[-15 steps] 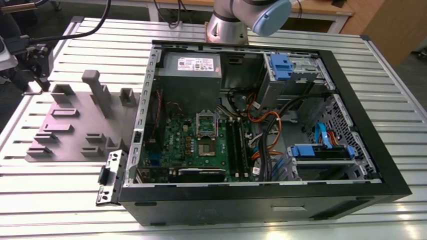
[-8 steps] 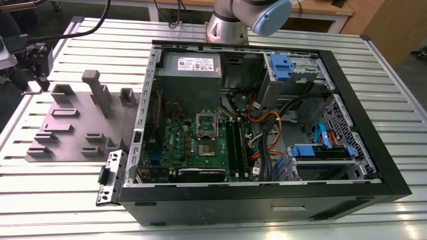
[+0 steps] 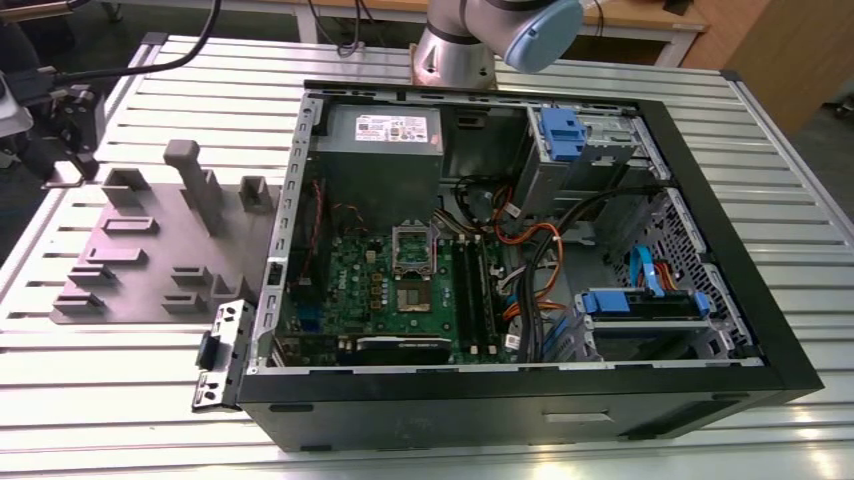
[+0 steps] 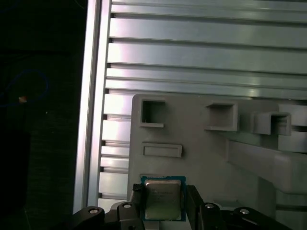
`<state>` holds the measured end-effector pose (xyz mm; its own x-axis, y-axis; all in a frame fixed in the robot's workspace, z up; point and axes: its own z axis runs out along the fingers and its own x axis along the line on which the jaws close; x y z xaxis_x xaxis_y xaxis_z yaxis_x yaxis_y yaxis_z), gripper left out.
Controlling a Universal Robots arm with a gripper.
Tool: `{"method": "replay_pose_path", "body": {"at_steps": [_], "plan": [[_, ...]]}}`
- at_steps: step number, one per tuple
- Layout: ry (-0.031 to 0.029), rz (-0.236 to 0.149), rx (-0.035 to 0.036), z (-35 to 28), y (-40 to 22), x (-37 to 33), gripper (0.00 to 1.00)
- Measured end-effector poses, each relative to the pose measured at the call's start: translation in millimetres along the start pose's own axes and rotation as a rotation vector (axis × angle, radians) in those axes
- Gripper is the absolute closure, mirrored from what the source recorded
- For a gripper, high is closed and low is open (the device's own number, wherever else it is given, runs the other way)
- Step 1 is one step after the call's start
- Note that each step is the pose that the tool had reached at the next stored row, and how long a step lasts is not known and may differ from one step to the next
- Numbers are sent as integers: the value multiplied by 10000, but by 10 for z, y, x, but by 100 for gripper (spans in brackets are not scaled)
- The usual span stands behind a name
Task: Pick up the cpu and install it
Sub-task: 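Pick up the cpu and move it towards the insertion slot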
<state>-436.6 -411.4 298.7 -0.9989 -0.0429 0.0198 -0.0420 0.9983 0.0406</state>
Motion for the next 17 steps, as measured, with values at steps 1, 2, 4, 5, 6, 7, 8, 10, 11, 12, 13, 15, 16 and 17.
{"method": "replay_pose_path", "body": {"at_steps": [1, 2, 4, 5, 6, 7, 8, 10, 11, 12, 13, 15, 16, 17], "plan": [[0, 0, 0, -7, 1, 0, 55], [-4, 0, -2, -13, 1, 0, 55], [-4, 0, -2, -27, 1, 0, 55], [-4, 0, -2, -33, 2, 0, 55], [-5, 0, -3, -39, 2, 0, 55], [-4, 0, -2, -47, 2, 1, 55], [-4, 0, -2, -53, 2, 1, 55], [-5, 0, -2, -65, 3, 1, 55], [-4, 0, -2, -71, 3, 1, 55], [-4, 0, -3, -77, 4, 1, 55], [-5, 0, -2, -82, 4, 1, 55], [-4, 0, -2, -94, 4, 2, 55], [-4, 0, -2, -100, 4, 2, 55], [-4, 0, -2, -107, 5, 2, 55]]}}
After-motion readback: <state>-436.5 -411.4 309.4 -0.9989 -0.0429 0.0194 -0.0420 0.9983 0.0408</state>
